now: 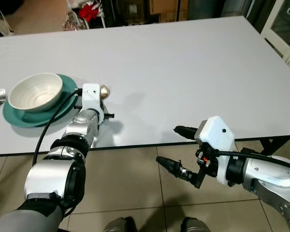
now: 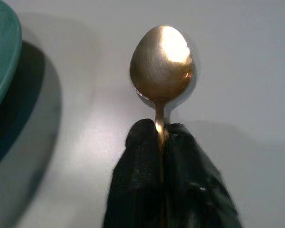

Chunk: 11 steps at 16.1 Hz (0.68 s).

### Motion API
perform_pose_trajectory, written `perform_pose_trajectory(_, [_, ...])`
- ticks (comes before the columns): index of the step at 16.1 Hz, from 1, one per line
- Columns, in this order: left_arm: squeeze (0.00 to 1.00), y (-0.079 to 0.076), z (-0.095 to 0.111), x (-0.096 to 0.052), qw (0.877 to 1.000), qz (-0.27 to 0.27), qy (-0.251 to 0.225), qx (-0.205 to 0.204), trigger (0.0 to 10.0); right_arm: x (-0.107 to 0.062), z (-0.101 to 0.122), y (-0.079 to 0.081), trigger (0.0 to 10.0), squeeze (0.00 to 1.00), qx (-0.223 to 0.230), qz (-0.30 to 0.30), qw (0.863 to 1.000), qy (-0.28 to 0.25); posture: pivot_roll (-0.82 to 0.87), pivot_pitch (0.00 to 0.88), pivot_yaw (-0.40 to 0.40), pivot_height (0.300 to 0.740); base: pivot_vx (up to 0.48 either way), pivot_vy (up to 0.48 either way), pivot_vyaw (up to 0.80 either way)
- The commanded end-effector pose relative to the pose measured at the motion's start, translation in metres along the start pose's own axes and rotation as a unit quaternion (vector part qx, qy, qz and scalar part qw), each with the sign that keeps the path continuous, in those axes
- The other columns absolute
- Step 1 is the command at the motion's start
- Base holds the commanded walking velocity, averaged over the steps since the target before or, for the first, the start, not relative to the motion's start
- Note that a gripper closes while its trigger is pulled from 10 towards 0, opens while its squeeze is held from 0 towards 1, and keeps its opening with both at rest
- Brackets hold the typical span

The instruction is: Setting the table

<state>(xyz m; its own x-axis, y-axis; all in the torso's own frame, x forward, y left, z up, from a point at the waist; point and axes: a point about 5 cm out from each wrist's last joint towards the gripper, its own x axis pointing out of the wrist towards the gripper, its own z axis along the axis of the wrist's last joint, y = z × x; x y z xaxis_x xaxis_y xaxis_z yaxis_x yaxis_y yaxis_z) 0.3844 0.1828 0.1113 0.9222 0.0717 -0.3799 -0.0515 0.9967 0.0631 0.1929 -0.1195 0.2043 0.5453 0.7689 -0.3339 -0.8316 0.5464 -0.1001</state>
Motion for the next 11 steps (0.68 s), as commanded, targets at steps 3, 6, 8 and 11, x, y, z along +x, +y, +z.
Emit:
perform_pose_trajectory(3, [1.00, 0.009, -0.020, -0.002, 0.999, 0.016, 0.037, -0.009, 10.0, 0.000, 0.005, 0.005, 10.0, 0.00, -0.003, 0.010, 1.000, -0.009, -0.24, 0.173, 0.105, 0.740, 0.000, 0.000, 0.00])
perform_pose_trajectory(6, [1.00, 0.007, 0.008, 0.000, 0.999, -0.008, -0.027, -0.022, 10.0, 0.002, 0.008, 0.001, 10.0, 0.00, -0.004, 0.007, 1.000, -0.016, -0.23, 0.135, 0.112, 0.740, 0.000, 0.000, 0.00])
perform_pose_trajectory(8, [1.00, 0.003, 0.031, -0.001, 0.996, -0.041, -0.082, -0.016, 10.0, 0.004, 0.011, -0.002, 10.0, 0.00, -0.006, 0.004, 1.000, -0.024, -0.22, 0.099, 0.112, 0.740, 0.000, 0.000, 0.00])
perform_pose_trajectory(11, [0.58, -0.004, 0.076, -0.011, 0.973, -0.102, -0.203, -0.030, 10.0, 0.008, 0.011, -0.007, 10.0, 0.00, -0.006, -0.022, 0.999, -0.037, -0.19, 0.016, 0.122, 0.740, 0.000, 0.000, 0.00])
